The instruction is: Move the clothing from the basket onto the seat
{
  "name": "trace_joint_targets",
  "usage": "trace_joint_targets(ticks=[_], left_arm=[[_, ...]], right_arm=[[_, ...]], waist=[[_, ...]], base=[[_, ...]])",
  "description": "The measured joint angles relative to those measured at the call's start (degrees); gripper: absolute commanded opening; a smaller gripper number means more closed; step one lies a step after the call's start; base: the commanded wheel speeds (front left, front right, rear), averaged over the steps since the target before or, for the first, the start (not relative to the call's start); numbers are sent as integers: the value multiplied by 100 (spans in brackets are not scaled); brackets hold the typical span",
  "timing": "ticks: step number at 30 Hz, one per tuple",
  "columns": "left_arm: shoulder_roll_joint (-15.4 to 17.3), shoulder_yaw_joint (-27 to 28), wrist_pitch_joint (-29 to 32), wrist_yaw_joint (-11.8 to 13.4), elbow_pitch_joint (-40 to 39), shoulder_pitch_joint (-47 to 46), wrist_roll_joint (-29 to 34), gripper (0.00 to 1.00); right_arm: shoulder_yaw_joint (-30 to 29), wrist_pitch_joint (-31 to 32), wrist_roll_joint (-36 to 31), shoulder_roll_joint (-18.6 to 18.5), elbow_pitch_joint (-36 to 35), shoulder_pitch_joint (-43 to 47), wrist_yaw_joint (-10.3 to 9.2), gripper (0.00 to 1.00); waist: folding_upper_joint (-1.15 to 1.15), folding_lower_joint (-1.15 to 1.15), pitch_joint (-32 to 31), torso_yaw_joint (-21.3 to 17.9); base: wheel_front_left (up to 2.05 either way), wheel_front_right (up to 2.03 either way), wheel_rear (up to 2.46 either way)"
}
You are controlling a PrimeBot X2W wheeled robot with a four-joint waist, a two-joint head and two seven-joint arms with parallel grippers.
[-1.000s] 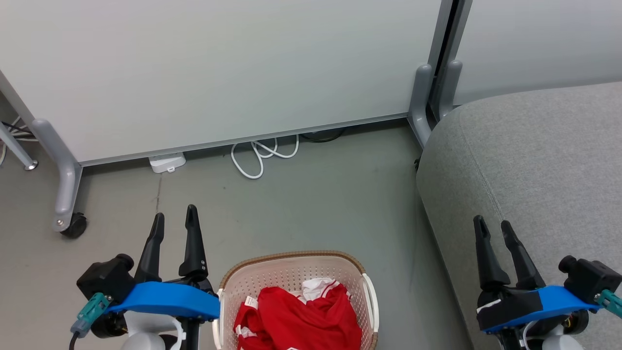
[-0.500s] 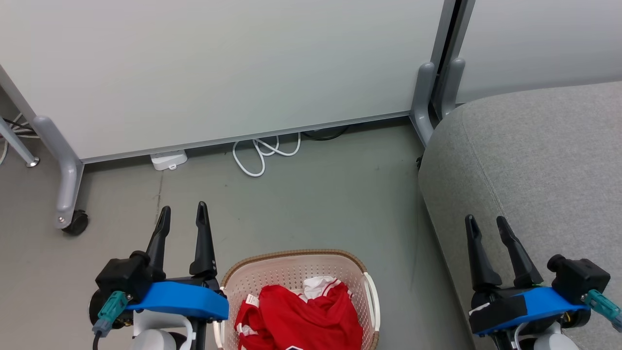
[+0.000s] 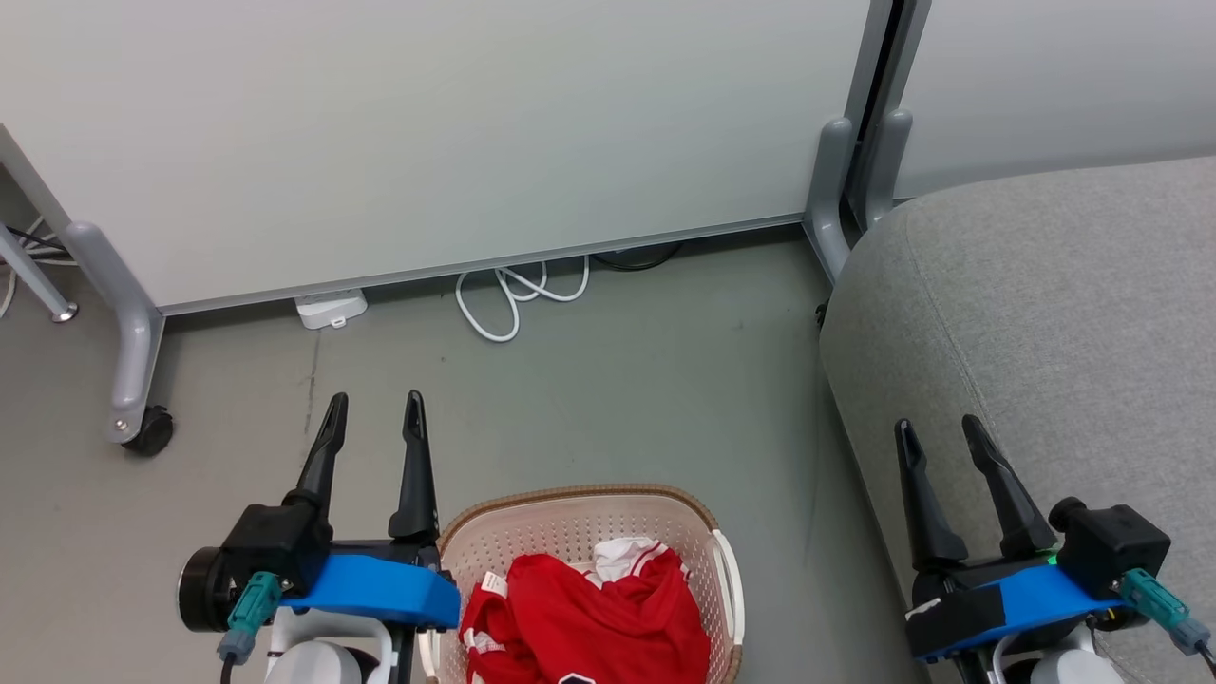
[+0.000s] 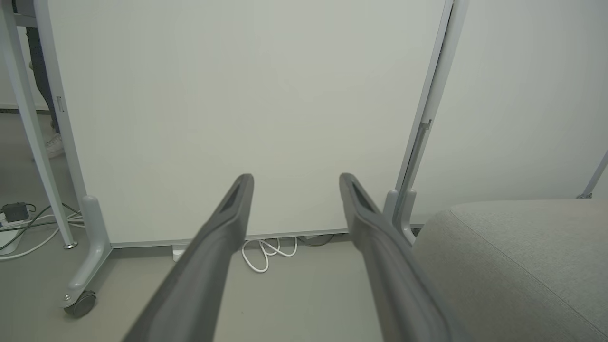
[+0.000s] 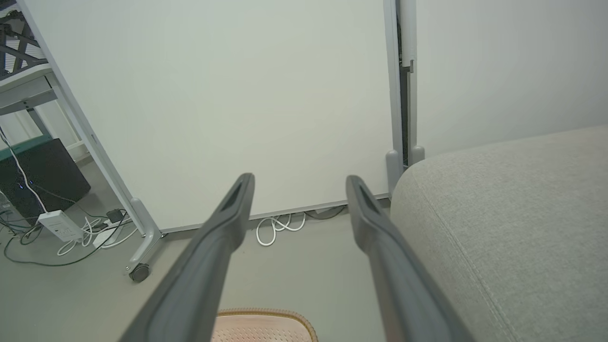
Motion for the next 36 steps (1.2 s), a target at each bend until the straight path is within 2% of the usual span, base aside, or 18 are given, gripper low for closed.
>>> trace_joint_targets(ticks=[25,36], left_arm=[[7,-166,-264,21,-15,-35,949,100],[8,-165,-268,14,35,-34,879,100]], right_arm=[[133,-267,-1020,-3,-71,-4,7,100],[136,-272,-1028,-3,-58,-3,7,100]], waist=[[0,0,27,31],[0,0,9,37]], base=[[0,0,0],[0,0,0]])
